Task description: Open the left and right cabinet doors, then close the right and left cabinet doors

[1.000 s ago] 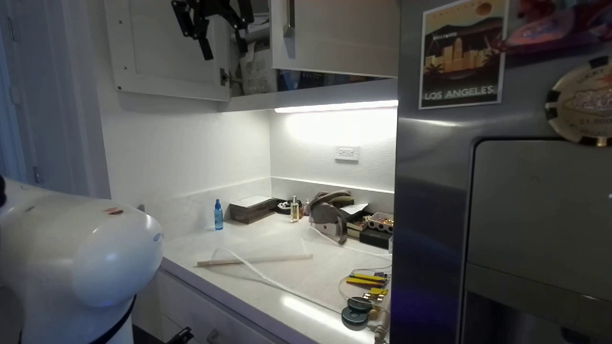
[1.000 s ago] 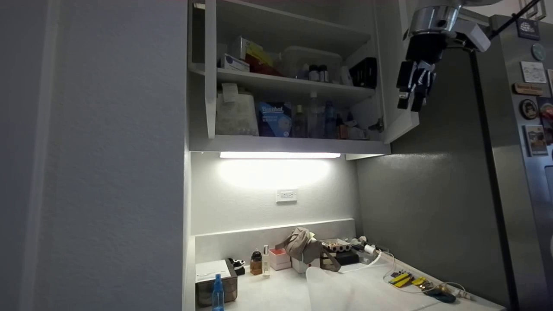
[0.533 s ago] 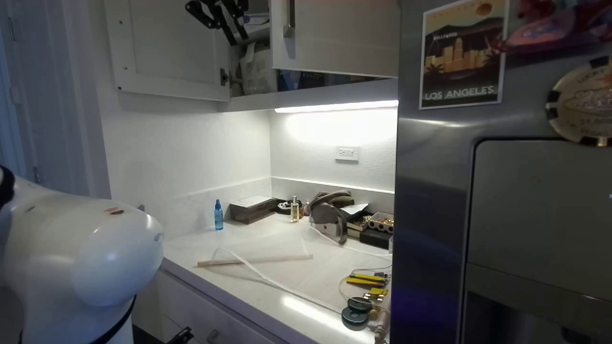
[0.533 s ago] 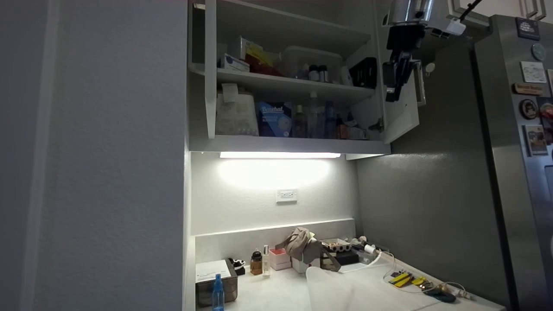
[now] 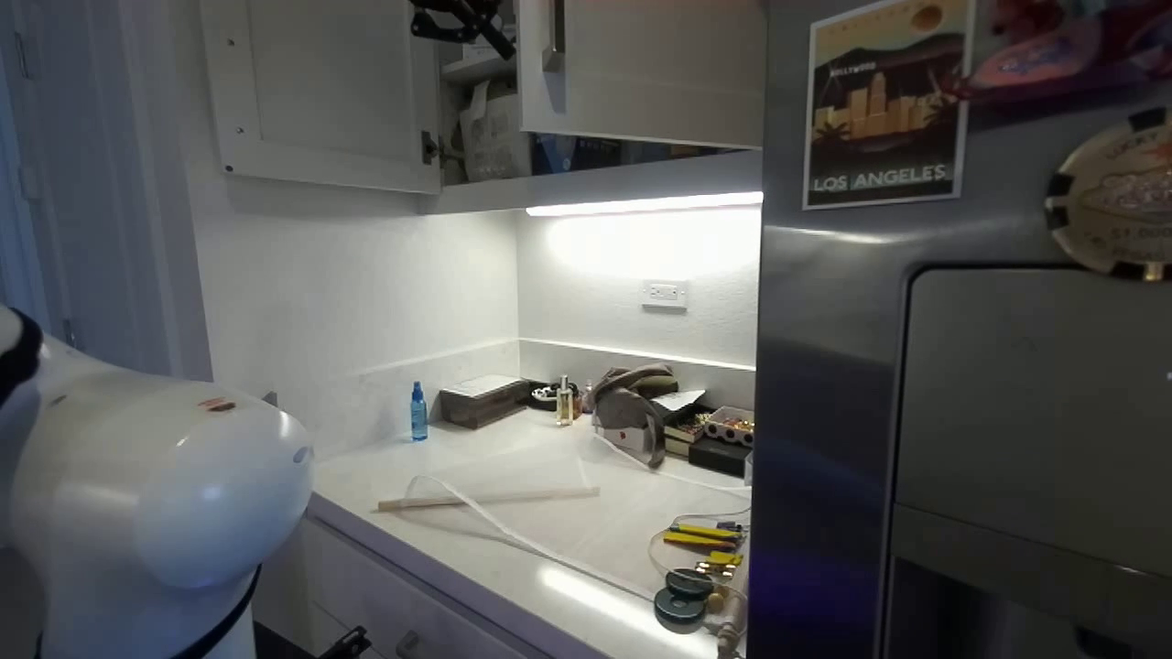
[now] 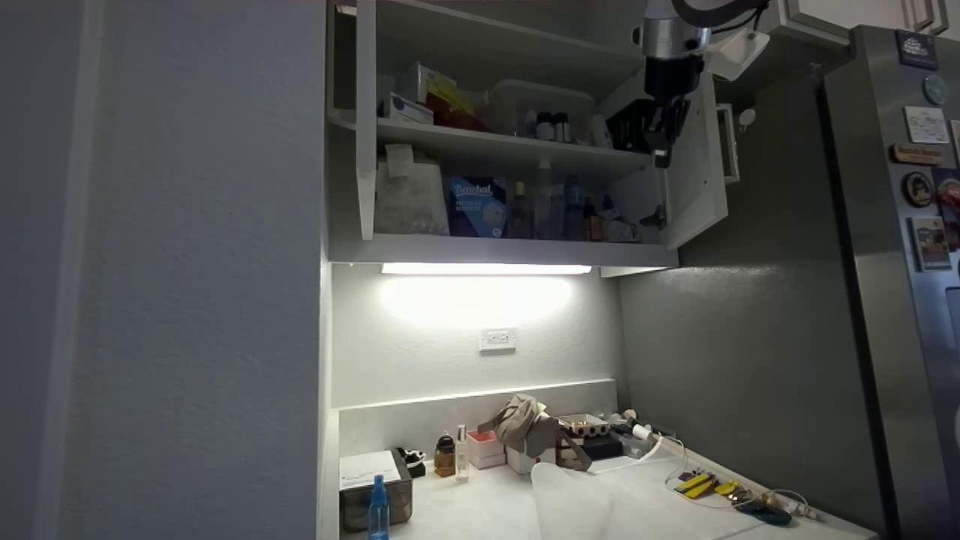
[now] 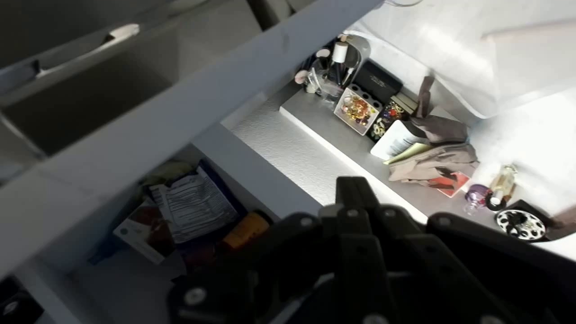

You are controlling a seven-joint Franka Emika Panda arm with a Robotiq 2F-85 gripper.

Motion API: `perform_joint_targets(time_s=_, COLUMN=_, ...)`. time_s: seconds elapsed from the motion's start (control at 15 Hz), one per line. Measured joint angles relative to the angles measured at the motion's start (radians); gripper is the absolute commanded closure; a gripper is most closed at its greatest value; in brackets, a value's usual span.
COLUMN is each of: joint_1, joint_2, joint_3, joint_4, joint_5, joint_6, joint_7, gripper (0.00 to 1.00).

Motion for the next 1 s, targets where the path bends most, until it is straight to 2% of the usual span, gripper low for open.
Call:
perform_joint_targets(time_s=0.33, joint_1=-0.033, joint_2=0.056, joint_3=0.062, joint_4=0.000, joint_5=-0.156, joint_6=-0.032, joint_7=0.002, gripper=1.00)
perform_joint_targets(time_s=0.67, joint_1=-0.040, joint_2=0.120, joint_3=0.130, joint_4=0.033, joint_5=-0.278, joint_6=-0.243, joint_7=0.002, gripper=1.00)
perform_joint_targets(time_s=1.0, joint_1=-0.029, joint_2=0.128, joint_3=0.113, joint_4=0.045, joint_5=-0.371, joint_6=-0.408, joint_7=0.001, gripper=1.00)
